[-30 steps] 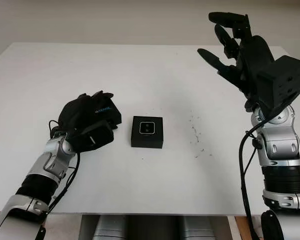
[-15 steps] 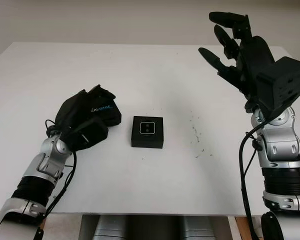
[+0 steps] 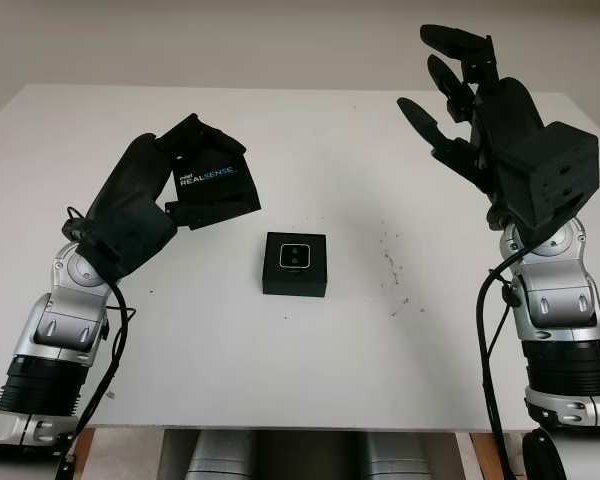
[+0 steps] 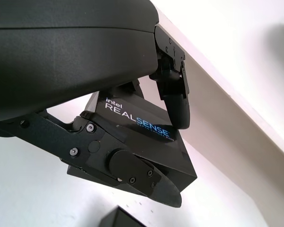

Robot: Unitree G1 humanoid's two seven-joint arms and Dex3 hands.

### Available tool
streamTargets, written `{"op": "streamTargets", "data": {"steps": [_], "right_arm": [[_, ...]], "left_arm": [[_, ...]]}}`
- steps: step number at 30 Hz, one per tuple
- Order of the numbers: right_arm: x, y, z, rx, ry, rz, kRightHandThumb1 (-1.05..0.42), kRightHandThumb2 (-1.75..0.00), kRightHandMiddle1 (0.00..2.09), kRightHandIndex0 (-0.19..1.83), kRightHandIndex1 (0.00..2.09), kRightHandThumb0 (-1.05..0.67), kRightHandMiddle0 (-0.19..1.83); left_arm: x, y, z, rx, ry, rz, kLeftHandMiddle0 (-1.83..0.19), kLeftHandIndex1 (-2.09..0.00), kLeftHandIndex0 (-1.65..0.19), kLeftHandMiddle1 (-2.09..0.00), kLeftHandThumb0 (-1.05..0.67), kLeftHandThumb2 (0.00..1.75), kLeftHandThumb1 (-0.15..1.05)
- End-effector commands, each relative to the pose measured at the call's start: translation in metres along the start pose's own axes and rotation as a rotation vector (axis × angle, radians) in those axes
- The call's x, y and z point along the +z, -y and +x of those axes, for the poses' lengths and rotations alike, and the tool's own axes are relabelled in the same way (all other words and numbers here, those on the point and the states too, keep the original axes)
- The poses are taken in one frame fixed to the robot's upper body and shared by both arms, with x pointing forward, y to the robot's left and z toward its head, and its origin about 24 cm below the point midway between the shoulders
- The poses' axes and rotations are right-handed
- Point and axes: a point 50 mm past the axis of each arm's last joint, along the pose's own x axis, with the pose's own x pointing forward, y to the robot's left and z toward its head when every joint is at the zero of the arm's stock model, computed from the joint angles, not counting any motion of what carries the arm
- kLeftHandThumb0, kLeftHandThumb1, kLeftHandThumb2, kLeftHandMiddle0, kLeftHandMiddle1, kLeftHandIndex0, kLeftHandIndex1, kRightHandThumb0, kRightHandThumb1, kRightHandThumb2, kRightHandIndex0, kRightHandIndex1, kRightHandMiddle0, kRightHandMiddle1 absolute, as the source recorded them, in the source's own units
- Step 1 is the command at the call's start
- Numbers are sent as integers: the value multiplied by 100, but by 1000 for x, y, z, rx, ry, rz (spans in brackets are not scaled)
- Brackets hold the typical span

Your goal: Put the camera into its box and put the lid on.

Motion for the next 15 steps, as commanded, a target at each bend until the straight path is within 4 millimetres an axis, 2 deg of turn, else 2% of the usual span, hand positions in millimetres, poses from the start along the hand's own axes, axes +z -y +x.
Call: {"op": "streamTargets", "data": {"steps": [1, 7, 15], "right_arm": [[5, 1, -1, -6, 27, 1, -105, -28, 73, 17, 7, -66, -12], [6, 1, -2, -12, 23, -2, -105, -28, 70, 17, 7, -67, -10], [8, 0, -1, -10, 38, -5, -105, -28, 73, 18, 7, -67, -10]], "left_arm": [[9, 0, -2, 0, 53, -6, -43, -123, -32, -140, -16, 5, 99], [11, 21, -7, -73, 129, -31, -40, -127, -32, -148, -17, 5, 99], [4, 40, -10, -188, 122, -44, -31, -130, -26, -148, -16, 5, 100]]}}
